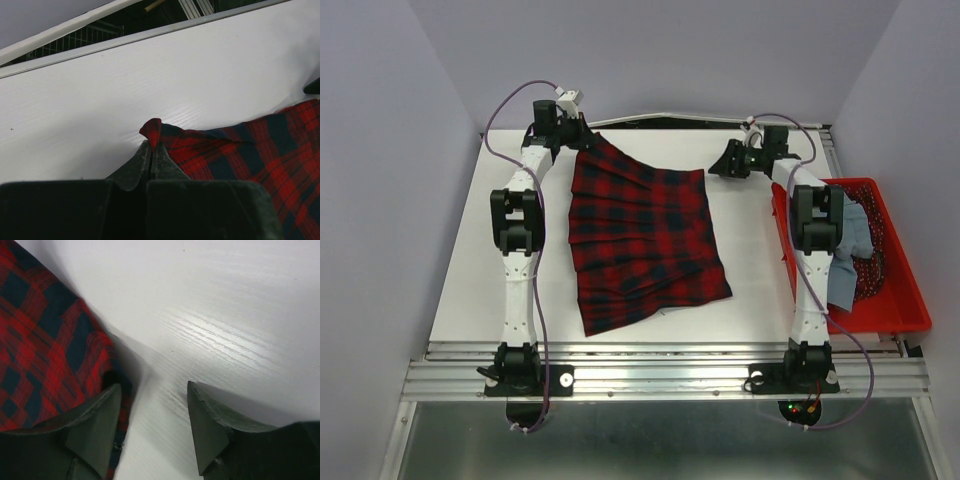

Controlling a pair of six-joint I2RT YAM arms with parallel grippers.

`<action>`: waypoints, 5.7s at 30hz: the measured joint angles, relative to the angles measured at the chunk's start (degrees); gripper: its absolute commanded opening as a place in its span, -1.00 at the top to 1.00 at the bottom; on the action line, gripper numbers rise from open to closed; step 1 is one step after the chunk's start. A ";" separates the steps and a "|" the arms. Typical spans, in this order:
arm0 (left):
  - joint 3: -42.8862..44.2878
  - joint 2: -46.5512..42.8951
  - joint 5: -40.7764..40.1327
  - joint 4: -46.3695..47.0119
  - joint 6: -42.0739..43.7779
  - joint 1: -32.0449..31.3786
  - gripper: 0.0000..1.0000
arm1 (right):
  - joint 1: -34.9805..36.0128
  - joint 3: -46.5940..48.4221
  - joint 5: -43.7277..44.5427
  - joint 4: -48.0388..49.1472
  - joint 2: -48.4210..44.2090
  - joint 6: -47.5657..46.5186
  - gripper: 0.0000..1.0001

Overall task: Fold and stack the skirts
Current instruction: Fold the skirt

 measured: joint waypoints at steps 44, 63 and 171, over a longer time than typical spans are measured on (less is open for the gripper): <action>1.46 -0.15 -0.72 -3.34 7.10 0.00 1.00 | 3.02 5.92 -8.41 4.83 4.24 5.22 0.99; -29.57 -40.17 9.25 -13.42 31.61 0.33 1.00 | 3.04 -2.12 -13.20 -15.10 -22.75 -18.45 0.99; -90.12 -66.55 -26.84 -16.37 44.87 -43.43 1.00 | 32.33 -78.44 20.76 -21.62 -74.58 -54.97 0.93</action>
